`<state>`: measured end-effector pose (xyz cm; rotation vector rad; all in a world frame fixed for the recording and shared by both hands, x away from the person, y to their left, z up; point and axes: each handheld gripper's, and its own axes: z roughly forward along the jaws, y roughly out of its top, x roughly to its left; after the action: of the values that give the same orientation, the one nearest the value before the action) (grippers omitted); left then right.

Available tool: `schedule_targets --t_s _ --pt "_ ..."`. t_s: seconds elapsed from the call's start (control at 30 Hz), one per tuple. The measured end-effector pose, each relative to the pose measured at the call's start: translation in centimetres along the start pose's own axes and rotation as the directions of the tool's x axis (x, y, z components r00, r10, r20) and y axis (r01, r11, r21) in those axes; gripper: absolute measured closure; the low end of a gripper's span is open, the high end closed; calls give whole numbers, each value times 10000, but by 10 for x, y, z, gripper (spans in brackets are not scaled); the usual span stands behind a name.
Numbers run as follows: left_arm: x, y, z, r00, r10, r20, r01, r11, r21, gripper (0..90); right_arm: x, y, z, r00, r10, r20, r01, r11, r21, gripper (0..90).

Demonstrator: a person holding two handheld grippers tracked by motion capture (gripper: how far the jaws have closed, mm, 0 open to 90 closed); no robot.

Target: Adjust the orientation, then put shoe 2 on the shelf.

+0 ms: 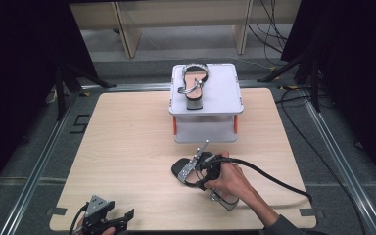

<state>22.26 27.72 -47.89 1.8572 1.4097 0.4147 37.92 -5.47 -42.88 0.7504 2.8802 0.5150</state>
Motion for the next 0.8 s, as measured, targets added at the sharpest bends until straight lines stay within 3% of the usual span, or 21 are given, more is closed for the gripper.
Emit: schedule_targets --t_s 0.1,0.2,0.23,0.3,0.43,0.53,0.6,0.67,0.8 --pt "0 0 0 10000 37 8 -37 10000 5 189 -5 -6 0 9995 -299 60 299 9995 -58 321" --pt "0 0 0 10000 19 11 -19 10000 -32 189 -5 -14 1 9998 -25 187 22 9998 191 313" --pt "0 0 1 10000 -2 78 3 9998 -208 189 -3 -16 2 9995 293 88 -295 9992 284 316" --pt "-1 0 -1 10000 59 17 -59 10000 -65 189 -3 -18 4 9996 259 70 -261 9991 329 309" --pt "0 -1 -1 10000 -9 37 10 9996 -265 189 -1 -21 7 9994 316 147 -325 9977 587 295" --pt "-2 -1 -2 9998 163 100 -161 9996 -250 189 1 -20 14 9992 323 230 -342 9955 886 304" --pt "-1 -1 -3 9993 337 144 -334 9992 -203 189 2 -20 19 9998 50 200 -70 9948 1016 339" --pt "-2 -1 -3 9998 154 99 -152 9997 -178 189 2 -21 19 9998 -17 220 -6 9946 1038 345" --pt "-1 -1 -3 9997 211 124 -208 9994 -267 189 -5 -21 15 9984 -553 130 532 9907 1255 393"
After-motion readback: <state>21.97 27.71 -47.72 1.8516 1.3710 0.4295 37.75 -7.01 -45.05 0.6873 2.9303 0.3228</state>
